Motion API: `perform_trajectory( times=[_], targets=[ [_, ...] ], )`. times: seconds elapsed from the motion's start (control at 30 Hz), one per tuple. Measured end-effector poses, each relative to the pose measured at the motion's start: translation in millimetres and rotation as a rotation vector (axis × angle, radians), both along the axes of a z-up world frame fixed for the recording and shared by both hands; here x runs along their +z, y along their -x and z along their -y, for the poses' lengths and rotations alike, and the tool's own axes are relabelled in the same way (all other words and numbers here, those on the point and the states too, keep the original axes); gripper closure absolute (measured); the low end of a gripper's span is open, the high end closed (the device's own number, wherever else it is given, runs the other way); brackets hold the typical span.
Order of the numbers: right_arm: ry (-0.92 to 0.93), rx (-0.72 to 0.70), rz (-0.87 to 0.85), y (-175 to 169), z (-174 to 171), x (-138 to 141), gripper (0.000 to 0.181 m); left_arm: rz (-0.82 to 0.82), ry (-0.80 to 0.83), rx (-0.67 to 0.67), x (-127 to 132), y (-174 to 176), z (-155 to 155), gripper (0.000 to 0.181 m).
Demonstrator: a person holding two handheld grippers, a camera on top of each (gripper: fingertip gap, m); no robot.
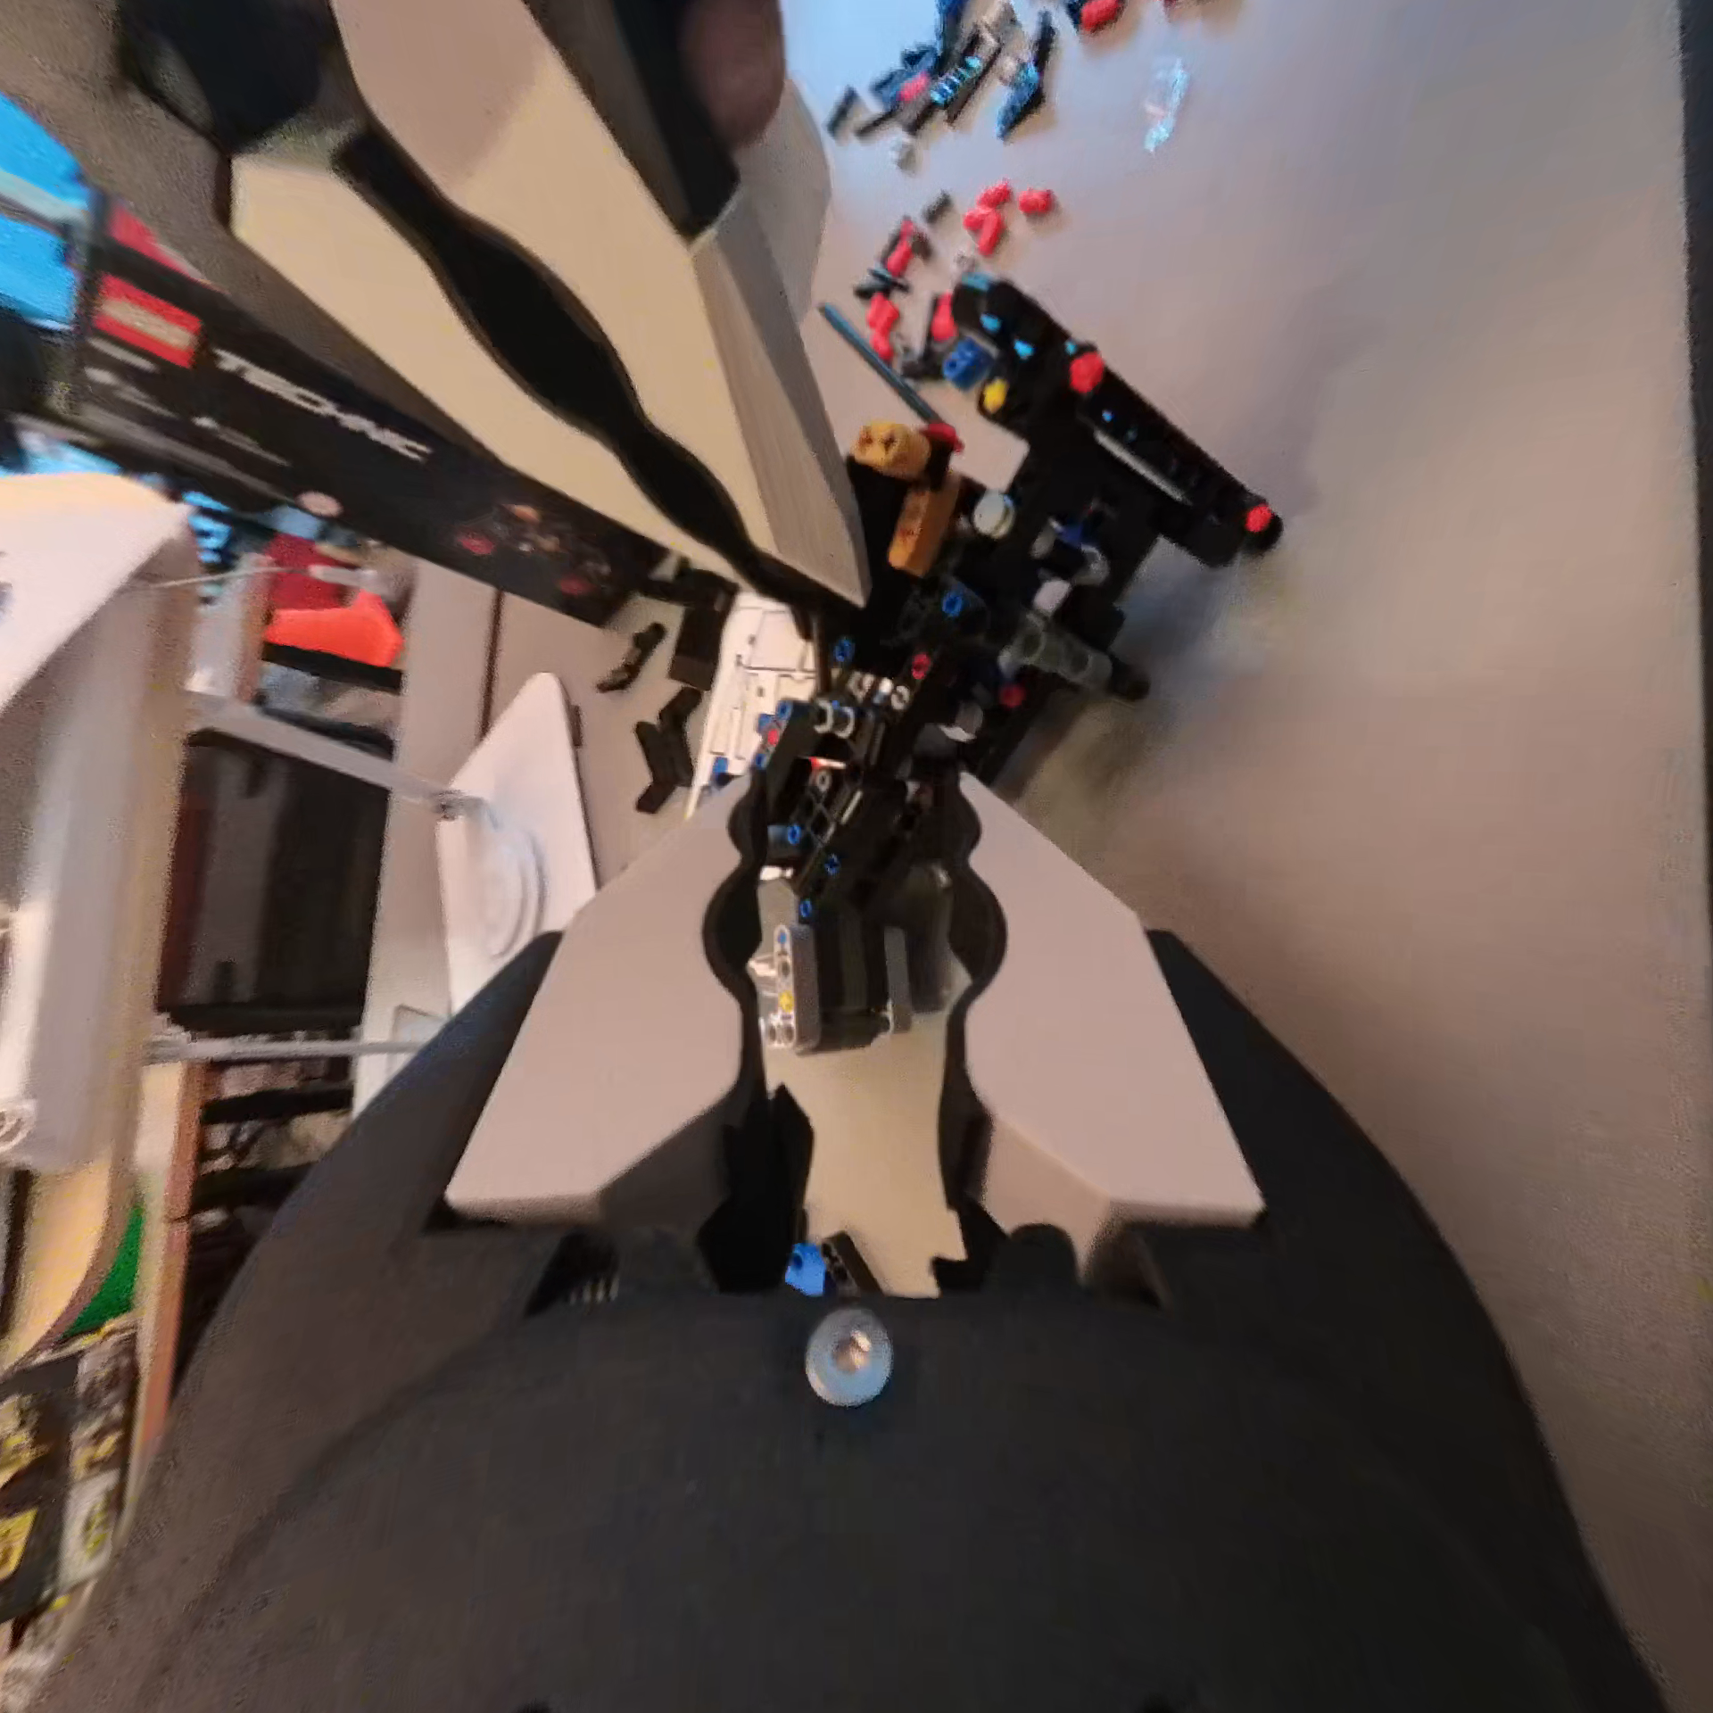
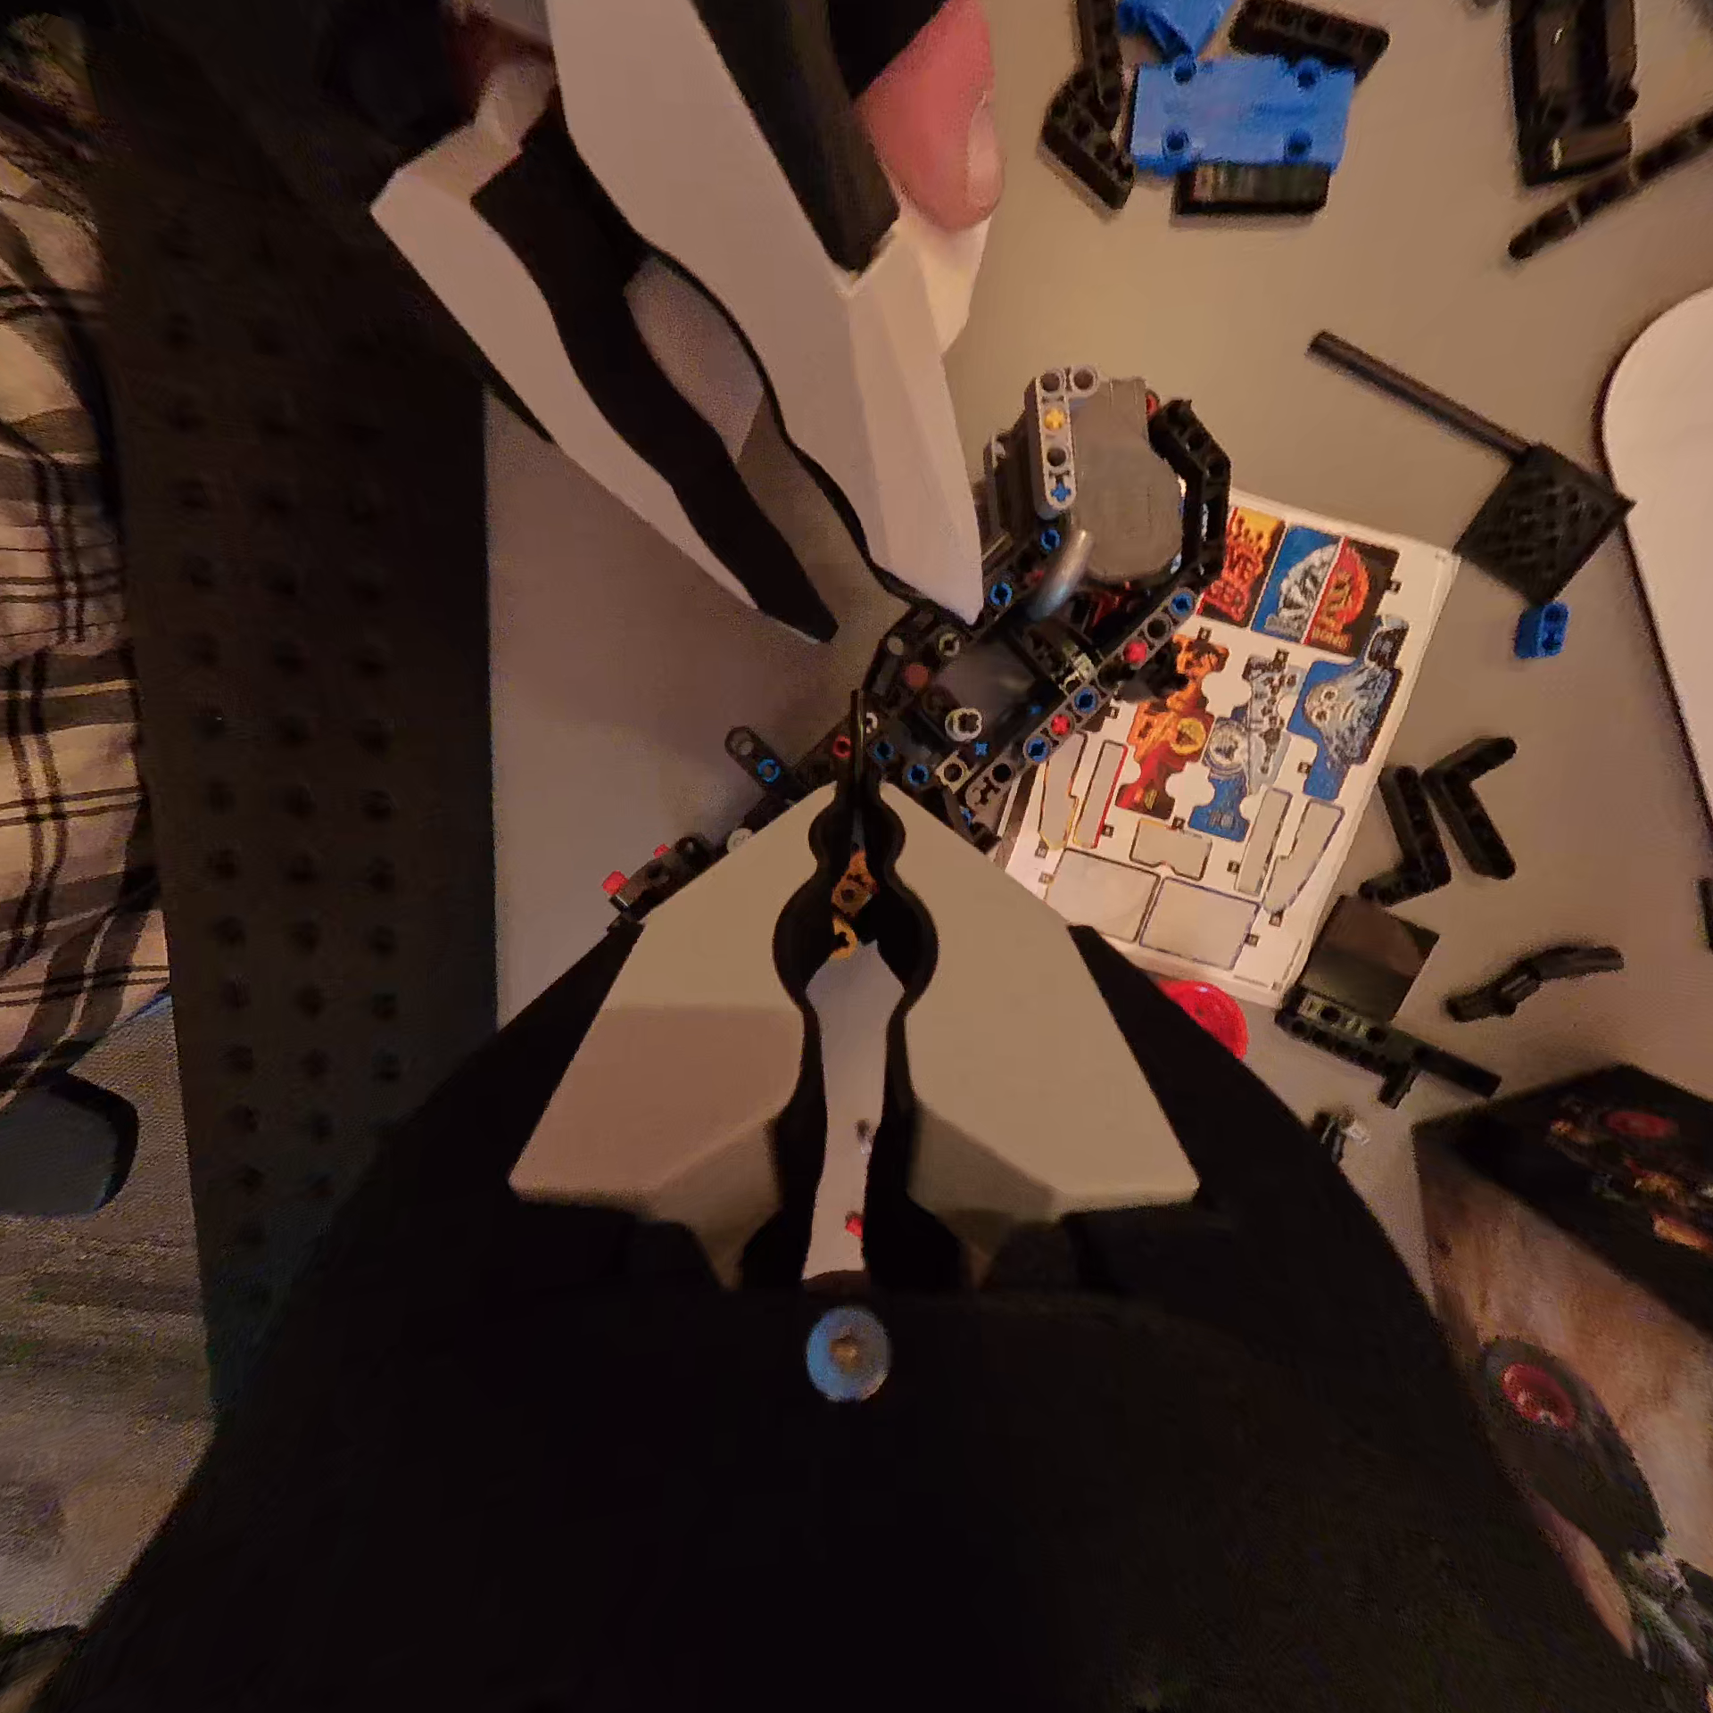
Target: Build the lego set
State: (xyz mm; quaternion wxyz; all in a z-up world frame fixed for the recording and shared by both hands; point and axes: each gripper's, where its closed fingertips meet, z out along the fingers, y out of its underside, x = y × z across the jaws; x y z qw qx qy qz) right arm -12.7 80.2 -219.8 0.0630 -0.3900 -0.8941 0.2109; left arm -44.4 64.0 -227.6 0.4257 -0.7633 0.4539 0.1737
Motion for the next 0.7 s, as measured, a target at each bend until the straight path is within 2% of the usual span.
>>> perform_trajectory(
  times=[0.2,0.4,0.5,0.7],
  targets=[
    [-0.072,-0.055,0.047,-2,-4,-10,0.181,-0.018,0.055,-0.091,-7,-4,-11,0.168],
    [-0.194,-0.126,0.078,-6,-19,-20,0.181,0.015,0.060,-0.054,-5,-9,-21,0.170],
    [-0.192,-0.148,0.066,-8,-20,-19,0.181,0.039,0.057,-0.031,-6,-12,-25,0.170],
    [-0.207,-0.120,0.021,-10,-21,-17,0.181,0.061,0.060,-0.011,-7,-16,-31,0.170]
  ],
)
